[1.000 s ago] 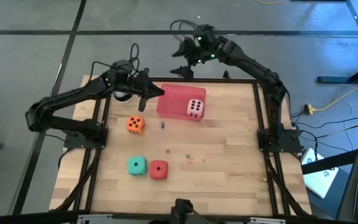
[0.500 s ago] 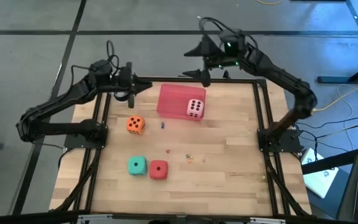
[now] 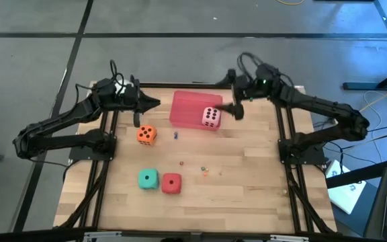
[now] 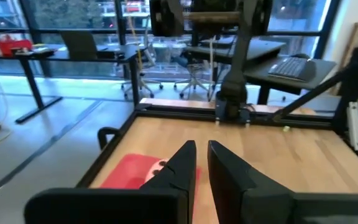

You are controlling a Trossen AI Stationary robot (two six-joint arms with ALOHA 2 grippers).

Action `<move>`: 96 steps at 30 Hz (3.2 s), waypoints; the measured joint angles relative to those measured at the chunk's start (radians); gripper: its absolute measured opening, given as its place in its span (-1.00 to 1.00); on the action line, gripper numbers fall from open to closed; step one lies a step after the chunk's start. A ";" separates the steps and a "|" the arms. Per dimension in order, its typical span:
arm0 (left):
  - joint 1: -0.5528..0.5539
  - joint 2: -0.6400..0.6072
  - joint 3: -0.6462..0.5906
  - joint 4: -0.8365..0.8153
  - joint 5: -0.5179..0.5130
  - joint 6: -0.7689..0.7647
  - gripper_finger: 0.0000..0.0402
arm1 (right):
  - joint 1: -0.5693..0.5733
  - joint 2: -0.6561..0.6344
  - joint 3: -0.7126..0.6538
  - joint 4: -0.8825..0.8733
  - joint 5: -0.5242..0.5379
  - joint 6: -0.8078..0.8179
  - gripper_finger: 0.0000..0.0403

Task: Pick & Place Dice
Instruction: Put the big red dice into the pink bin

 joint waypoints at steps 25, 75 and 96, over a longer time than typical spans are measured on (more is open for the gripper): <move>-0.208 -0.042 -0.118 0.095 -0.003 -0.123 -0.81 | 0.296 0.081 -0.289 0.414 0.238 0.187 0.99; -0.208 -0.030 -0.117 0.038 -0.002 -0.245 -0.79 | 0.449 0.130 -0.257 0.671 0.355 0.072 0.99; -0.258 -0.030 -0.117 0.017 0.000 -0.249 -0.81 | 0.450 0.130 -0.257 0.687 0.380 0.058 0.99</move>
